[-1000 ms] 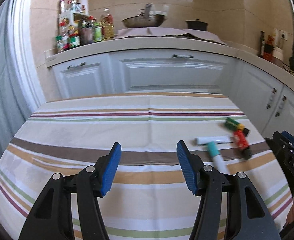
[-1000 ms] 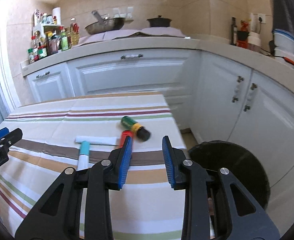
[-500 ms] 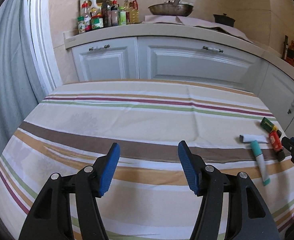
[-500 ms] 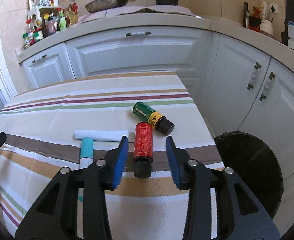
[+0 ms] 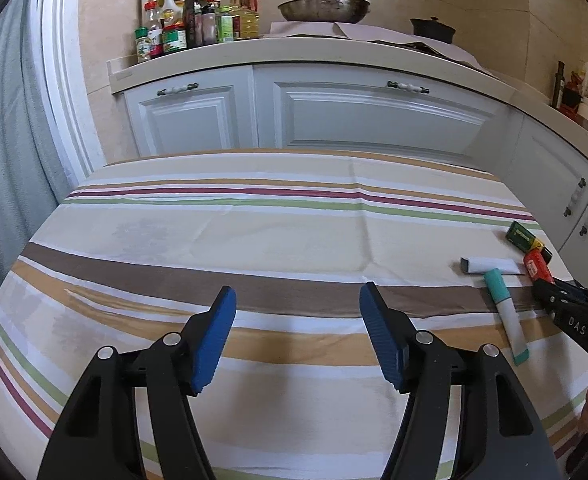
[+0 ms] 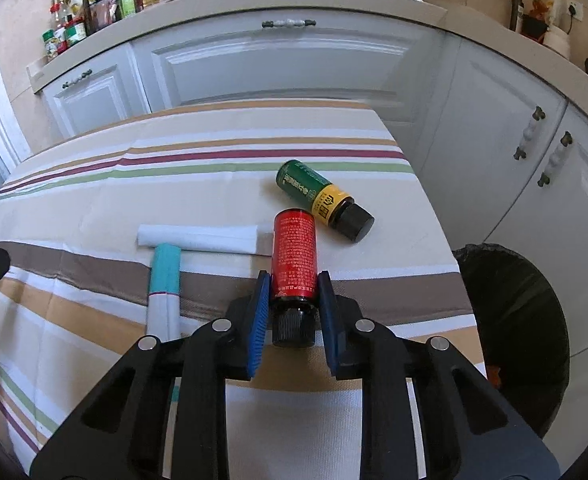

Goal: Collect trash
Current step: 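Move both grippers back to the table and grasp the red can with the right, then grasp the teal-capped tube with the left gripper while the right carries the red can to the bin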

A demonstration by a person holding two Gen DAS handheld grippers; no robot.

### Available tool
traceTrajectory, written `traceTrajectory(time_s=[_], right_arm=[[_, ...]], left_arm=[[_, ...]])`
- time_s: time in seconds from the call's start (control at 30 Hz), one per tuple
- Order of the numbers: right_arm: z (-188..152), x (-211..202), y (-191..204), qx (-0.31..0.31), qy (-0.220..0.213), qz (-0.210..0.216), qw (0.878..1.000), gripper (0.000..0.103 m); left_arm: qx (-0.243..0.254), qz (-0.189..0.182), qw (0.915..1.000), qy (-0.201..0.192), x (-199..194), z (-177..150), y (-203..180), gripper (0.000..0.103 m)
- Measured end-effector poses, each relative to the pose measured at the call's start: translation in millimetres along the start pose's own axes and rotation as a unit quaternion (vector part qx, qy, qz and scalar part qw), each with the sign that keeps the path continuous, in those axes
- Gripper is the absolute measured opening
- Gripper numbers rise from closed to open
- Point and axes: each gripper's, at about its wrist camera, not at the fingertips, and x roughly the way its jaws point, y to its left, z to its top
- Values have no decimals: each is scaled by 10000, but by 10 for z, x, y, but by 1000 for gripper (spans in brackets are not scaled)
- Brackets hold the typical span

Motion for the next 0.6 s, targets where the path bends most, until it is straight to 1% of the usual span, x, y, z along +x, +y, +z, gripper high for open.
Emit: traceTrajectory(time_s=[0.13, 0.27, 0.4, 0.6], right_arm=[[-28, -159, -27, -45, -252, -41, 9997, 23], [-69, -366, -152, 61, -515, -104, 9986, 23], [-130, -562, -346, 161, -733, -278, 9968, 23], [-236, -715, -702, 403, -856, -510, 9942, 23]], left_arm=[[48, -128, 9999, -3, -22, 14, -116, 63], [156, -324, 9994, -22, -69, 10, -311, 63], [329, -539, 9980, -21, -113, -12, -573, 63], [569, -787, 9952, 75, -135, -73, -946, 63]])
